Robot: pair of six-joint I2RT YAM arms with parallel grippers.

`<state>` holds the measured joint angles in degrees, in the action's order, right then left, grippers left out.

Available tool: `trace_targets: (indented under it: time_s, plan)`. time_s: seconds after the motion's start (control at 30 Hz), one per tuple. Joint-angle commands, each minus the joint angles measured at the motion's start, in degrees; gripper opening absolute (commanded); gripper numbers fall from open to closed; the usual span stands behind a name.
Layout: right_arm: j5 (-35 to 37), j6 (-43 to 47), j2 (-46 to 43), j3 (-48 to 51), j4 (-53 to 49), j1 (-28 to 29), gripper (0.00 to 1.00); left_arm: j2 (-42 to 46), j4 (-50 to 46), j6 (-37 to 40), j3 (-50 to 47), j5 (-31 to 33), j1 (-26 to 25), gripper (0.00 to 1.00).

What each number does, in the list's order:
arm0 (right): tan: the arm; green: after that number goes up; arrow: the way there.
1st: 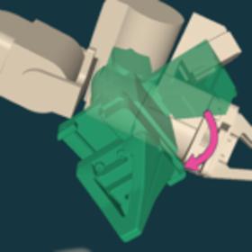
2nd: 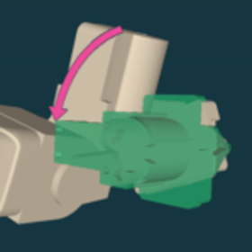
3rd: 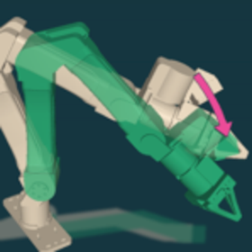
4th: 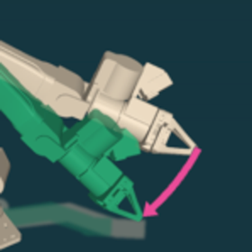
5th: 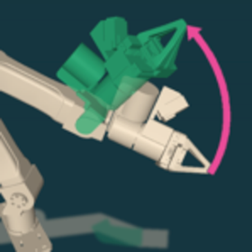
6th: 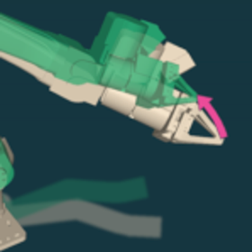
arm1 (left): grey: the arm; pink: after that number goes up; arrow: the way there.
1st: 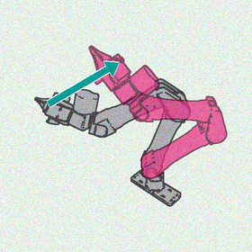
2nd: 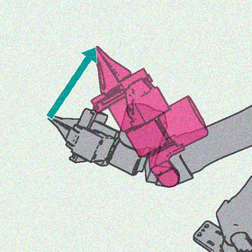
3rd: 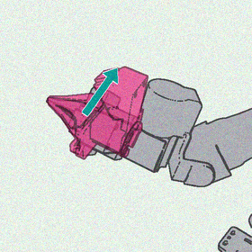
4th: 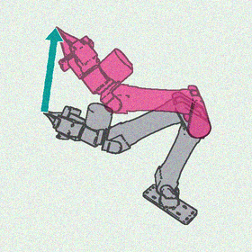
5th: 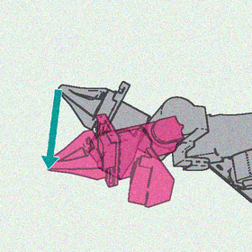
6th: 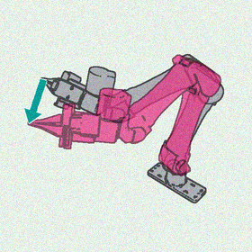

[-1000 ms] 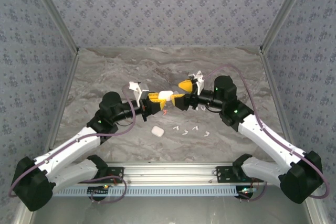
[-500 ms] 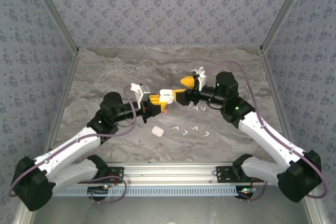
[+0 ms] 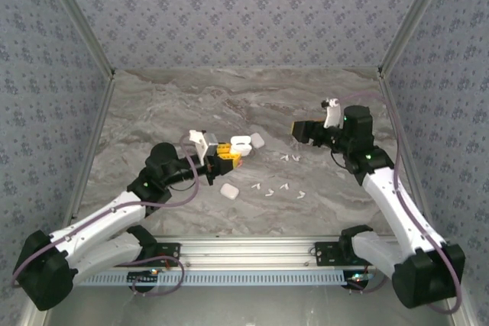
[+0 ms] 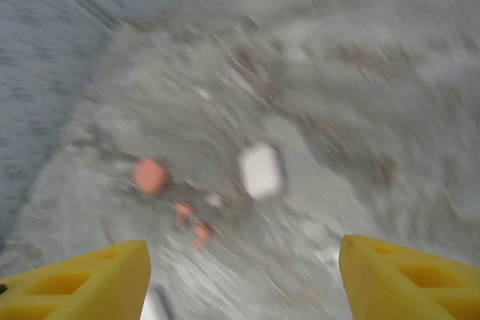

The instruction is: Insert the wireless bluetooth earbuds into the charging case

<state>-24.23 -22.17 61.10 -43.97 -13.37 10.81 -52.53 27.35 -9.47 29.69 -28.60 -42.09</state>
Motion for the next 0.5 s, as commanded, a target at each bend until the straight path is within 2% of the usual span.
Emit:
trace_targets:
  time_s: [0.0,0.13,0.27,0.47]
  plan:
    - [3.7,-8.2,2.2,3.2,-1.9,0.1,0.66,0.7,3.5,2.0,0.6,0.2,-0.9,0.00]
    - [7.4,-9.0,7.2,3.7,-0.4,2.4,0.62,0.1,3.3,2.1,0.9,-0.1,-1.1,0.00]
    - [11.1,-7.2,12.7,1.5,-3.3,5.0,0.59,0.0,2.6,2.2,1.4,-0.2,-1.1,0.00]
    - [13.7,-9.4,16.4,2.3,-2.1,6.5,0.55,0.2,1.8,2.2,1.4,0.0,-1.2,0.00]
